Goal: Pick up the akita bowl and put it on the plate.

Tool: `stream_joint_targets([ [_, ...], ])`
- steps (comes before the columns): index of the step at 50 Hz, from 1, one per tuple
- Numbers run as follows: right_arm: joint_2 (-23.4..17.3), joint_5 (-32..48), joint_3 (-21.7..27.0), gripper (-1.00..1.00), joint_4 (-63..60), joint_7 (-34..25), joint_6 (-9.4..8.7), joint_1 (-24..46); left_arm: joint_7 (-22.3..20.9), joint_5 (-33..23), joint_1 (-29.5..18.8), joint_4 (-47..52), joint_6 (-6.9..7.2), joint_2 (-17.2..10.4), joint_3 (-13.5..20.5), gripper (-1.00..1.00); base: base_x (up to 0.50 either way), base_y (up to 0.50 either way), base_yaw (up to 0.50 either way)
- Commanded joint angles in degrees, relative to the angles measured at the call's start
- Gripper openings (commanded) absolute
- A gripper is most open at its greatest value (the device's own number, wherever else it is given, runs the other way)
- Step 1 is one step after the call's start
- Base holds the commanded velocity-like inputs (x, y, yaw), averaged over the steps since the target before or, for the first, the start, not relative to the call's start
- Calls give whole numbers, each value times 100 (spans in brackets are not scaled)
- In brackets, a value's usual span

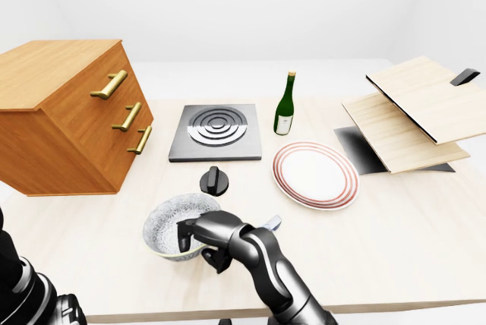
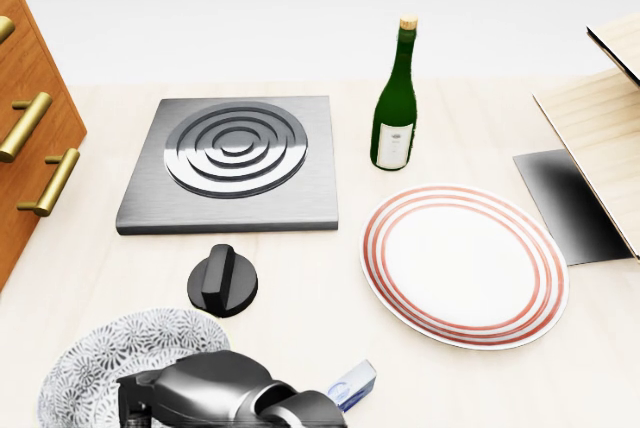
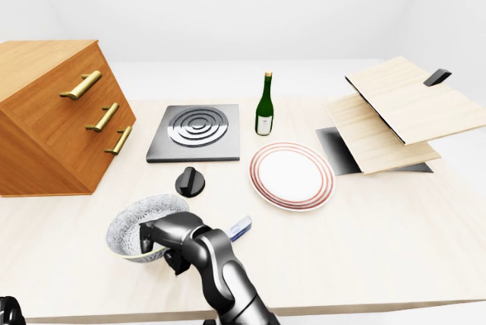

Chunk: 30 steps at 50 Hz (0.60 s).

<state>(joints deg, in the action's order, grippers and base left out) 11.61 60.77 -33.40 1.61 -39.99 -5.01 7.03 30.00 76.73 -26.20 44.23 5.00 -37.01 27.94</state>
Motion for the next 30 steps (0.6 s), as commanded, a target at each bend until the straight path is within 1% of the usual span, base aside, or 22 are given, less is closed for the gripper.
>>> stream_joint_targets([
  [1,127,45,421,-100,225,-1,1,600,0,47,-12,18,0,-21,1,100,0,0,0],
  [3,208,81,472,-100,248,-1,1,636,0,41,7,36,0,-13,1,100,0,0,0],
  [4,180,143,548,-100,362,-1,59,797,0,58,0,28,0,-25,13,100,0,0,0],
  [5,170,183,647,-100,456,-1,164,936,0,76,-7,15,0,-35,27,100,0,0,0],
  [6,183,225,727,-100,497,-1,207,1022,0,86,-6,10,0,-40,27,100,0,0,0],
  [9,167,373,970,-100,575,-1,540,1437,0,120,11,56,0,-32,16,100,0,0,0],
  [10,167,432,1041,-100,591,-1,617,1541,0,128,10,60,0,-39,21,100,0,0,0],
  [12,208,425,1272,-100,685,-1,707,1854,0,171,5,57,0,-57,37,100,0,0,0],
  [13,117,518,1389,-100,893,-1,912,2149,0,282,-16,50,0,-85,68,100,0,0,0],
  [15,129,637,1487,-100,1023,-1,1001,2324,0,325,-6,59,0,-117,75,100,0,0,0],
  [18,89,676,1587,-100,1193,-1,1001,2625,0,414,5,65,0,-162,94,100,0,0,0],
  [22,127,746,1678,-100,1311,-1,1001,2826,0,490,11,86,0,-201,96,100,0,0,0],
  [25,140,777,1781,-100,1641,-1,1001,3209,0,416,32,67,0,-196,74,100,0,0,0],
  [27,234,526,1893,-100,1951,-1,1001,3463,0,442,29,99,0,-204,91,100,0,0,0],
  [30,233,483,1963,-100,2181,-1,1001,3772,0,452,35,103,0,-212,99,100,0,0,0],
])
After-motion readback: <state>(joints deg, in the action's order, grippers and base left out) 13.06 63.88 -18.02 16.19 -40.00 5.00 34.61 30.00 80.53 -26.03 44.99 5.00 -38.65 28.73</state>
